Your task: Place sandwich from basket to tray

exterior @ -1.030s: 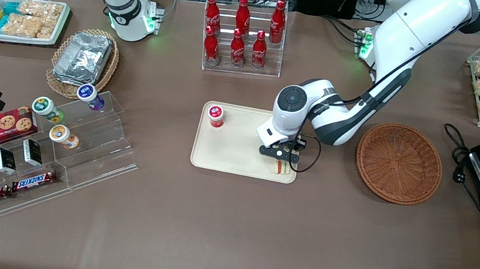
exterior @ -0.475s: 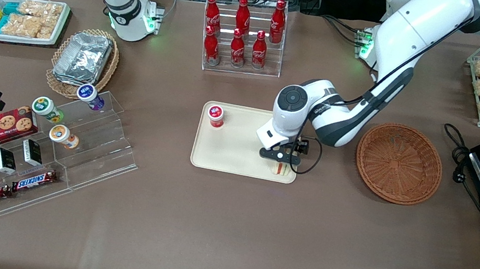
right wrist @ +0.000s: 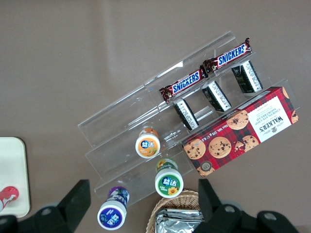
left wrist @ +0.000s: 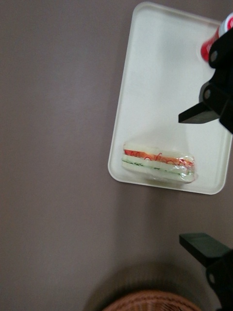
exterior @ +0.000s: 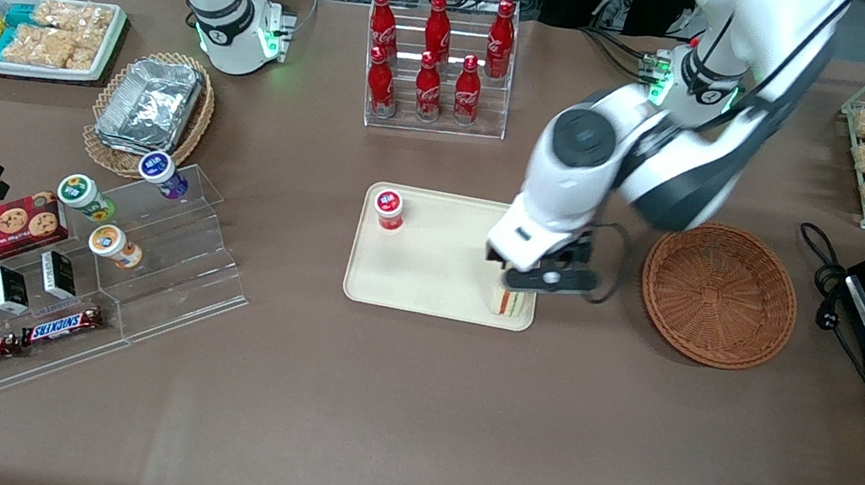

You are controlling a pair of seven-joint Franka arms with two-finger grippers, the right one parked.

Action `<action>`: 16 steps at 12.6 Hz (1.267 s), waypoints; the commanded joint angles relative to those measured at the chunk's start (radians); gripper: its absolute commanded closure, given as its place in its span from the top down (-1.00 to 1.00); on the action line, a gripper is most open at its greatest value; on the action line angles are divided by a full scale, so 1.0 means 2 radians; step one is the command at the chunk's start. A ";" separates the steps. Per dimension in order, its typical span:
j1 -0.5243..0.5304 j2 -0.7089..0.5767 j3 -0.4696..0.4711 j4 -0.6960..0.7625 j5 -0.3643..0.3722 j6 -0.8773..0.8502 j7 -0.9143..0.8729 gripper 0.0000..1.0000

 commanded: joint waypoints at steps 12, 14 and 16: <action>0.022 -0.253 0.302 -0.022 -0.111 -0.223 0.322 1.00; 0.027 -0.250 0.305 -0.019 -0.105 -0.223 0.319 1.00; 0.027 -0.249 0.315 -0.018 -0.108 -0.223 0.316 1.00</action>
